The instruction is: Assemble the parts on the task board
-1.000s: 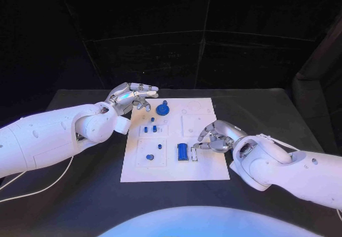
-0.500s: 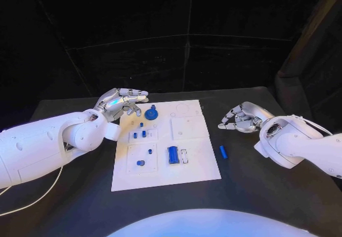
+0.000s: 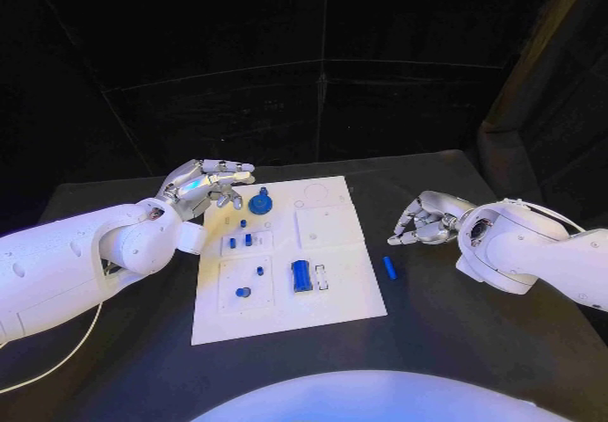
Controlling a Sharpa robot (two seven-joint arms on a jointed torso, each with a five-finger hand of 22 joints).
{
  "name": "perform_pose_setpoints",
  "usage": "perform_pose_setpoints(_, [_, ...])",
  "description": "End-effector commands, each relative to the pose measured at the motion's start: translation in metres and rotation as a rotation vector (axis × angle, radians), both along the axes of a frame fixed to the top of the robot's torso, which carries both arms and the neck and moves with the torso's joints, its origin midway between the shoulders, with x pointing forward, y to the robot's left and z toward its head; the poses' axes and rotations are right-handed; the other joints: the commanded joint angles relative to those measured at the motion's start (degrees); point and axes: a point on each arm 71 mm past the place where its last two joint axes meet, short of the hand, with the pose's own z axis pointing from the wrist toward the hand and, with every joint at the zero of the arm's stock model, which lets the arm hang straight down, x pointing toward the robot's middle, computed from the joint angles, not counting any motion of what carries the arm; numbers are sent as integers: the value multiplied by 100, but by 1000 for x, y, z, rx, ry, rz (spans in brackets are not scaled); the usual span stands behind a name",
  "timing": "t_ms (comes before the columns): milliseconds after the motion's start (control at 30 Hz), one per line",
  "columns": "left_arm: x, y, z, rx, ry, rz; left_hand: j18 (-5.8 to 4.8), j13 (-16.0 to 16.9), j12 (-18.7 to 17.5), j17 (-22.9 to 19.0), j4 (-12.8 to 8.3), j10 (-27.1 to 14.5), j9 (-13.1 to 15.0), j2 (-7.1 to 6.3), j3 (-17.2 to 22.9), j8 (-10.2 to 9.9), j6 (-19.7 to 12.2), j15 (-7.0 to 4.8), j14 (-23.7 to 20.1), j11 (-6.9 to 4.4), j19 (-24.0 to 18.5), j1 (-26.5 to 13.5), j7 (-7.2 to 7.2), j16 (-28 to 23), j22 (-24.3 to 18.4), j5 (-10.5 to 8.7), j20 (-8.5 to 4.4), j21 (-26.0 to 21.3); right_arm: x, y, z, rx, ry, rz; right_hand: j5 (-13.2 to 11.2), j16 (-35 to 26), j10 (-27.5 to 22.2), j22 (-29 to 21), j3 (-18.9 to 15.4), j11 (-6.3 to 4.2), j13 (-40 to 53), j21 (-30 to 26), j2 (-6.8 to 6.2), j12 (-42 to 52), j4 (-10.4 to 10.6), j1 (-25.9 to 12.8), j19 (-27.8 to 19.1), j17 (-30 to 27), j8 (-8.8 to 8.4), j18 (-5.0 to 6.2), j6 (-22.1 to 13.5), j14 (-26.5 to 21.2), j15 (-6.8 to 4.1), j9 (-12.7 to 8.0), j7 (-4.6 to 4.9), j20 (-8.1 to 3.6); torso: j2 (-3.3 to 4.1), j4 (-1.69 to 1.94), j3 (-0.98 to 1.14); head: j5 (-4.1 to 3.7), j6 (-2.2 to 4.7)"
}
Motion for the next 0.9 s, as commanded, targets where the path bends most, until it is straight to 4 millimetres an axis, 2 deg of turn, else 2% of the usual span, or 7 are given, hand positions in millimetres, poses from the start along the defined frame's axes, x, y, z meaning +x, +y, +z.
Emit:
perform_pose_setpoints(33, [0, -1, 1, -10, -3, -8, 77, 10, 20, -7, 0, -40, 3, 19, -27, 28, -40, -16, -42, -2, -4, -26, 5, 19, -10, -4, 44, -19, -3, 2, -3, -100, 25, 20, 39, -20, 8, -12, -58, -2, -4, 9, -24, -43, 13, -81, -14, 189, -47, -107, 45, 338, 3, -14, 1, 33, -9, -3, -7, -21, -11])
perform_pose_setpoints(267, [-1, 0, 1, -11, -2, -8, 77, 10, 20, -7, 0, -40, 3, 19, -27, 28, -40, -16, -42, -2, -4, -26, 5, 19, -10, -4, 44, -19, -5, 5, -9, -148, 26, 16, 122, -28, 3, -17, -121, -3, -10, 4, -46, -63, 52, -121, -18, 181, -80, -106, 60, 336, 2, -32, -1, 32, -7, 14, 0, -40, -29])
perform_pose_setpoints(533, [-1, 0, 0, -10, -2, -7, 77, 10, 20, -7, 0, -40, 3, 19, -27, 28, -40, -16, -42, -2, -4, -26, 5, 19, -10, -4, 44, -19, -8, 12, -21, -173, 54, 29, 185, -33, -1, -24, -160, -4, -16, -1, -38, -79, 96, -157, -22, 178, -103, -104, 73, 335, 2, -44, -2, 32, 2, 0, -7, -17, -37])
perform_pose_setpoints(800, [-1, 0, 0, -10, 0, -7, 77, 10, 20, -7, 0, -40, 3, 19, -27, 28, -40, -16, -42, -2, -4, -26, 5, 19, -10, -4, 44, -19, -11, 20, -31, -179, 84, 49, 209, -34, -1, -23, -184, -5, -16, -1, -26, -84, 131, -186, -23, 180, -110, -104, 97, 335, 1, -48, -6, 32, 2, 2, -5, -34, -57])
perform_pose_setpoints(900, [-1, 1, 0, -9, 0, -7, 79, 15, 41, -8, -8, -51, 4, 31, -20, 40, -44, -18, -45, -7, -2, -5, 1, 27, -13, -3, 44, -25, -12, 22, -36, -188, 104, 55, 206, -37, -7, -24, -205, -13, -27, -3, -18, -103, 158, -203, -24, 177, -103, -104, 153, 335, -3, -47, -19, 30, -2, 7, -9, -16, -71])
